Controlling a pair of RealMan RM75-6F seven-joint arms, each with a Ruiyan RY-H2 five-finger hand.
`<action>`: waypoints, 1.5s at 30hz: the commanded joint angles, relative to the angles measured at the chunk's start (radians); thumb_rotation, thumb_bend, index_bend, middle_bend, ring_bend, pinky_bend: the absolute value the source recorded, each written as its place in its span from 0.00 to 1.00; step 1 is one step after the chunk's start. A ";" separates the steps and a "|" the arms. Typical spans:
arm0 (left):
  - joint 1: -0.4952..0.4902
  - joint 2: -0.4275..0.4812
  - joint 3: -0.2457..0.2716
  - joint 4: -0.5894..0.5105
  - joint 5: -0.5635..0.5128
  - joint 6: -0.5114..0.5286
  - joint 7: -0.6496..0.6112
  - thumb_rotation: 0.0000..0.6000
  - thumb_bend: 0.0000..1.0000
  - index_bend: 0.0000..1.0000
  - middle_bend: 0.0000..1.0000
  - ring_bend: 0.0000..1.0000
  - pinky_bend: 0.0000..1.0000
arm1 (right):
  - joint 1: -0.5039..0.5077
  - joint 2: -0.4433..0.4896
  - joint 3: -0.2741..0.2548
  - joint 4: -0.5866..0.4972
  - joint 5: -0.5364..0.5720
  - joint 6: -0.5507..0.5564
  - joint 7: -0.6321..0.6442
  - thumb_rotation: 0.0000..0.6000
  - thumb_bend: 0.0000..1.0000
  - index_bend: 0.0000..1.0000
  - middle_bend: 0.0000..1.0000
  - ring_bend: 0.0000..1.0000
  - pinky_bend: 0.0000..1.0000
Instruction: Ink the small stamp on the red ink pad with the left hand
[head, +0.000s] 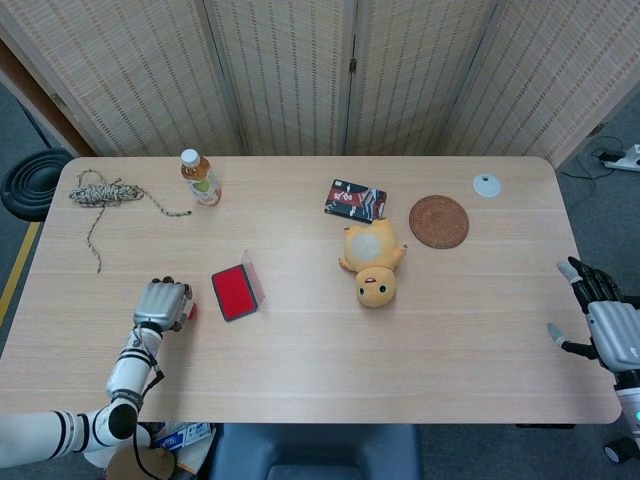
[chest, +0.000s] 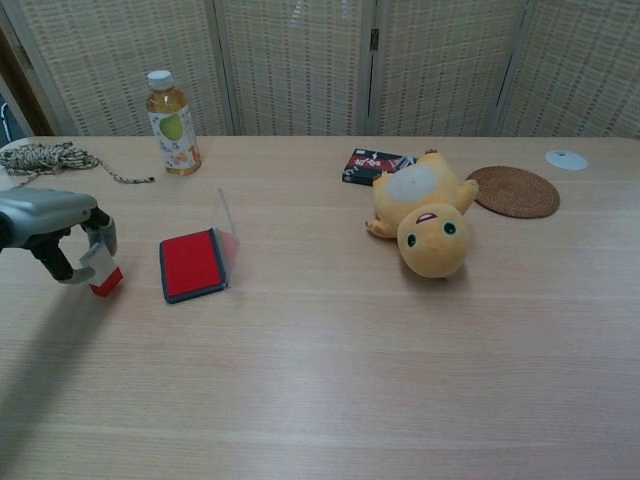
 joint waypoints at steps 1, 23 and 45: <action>0.004 -0.003 -0.004 0.004 0.003 -0.003 0.003 1.00 0.38 0.51 0.38 0.19 0.23 | 0.000 0.001 0.000 0.000 0.001 0.000 0.001 1.00 0.30 0.00 0.00 0.00 0.00; 0.032 -0.023 -0.028 0.032 0.012 -0.021 0.018 1.00 0.38 0.51 0.38 0.19 0.23 | -0.001 0.000 -0.003 -0.004 -0.002 0.003 -0.005 1.00 0.30 0.00 0.00 0.00 0.00; 0.050 -0.004 -0.037 -0.005 0.031 -0.018 0.029 1.00 0.34 0.16 0.29 0.11 0.23 | -0.007 0.000 -0.001 -0.006 0.000 0.019 -0.005 1.00 0.30 0.00 0.00 0.00 0.00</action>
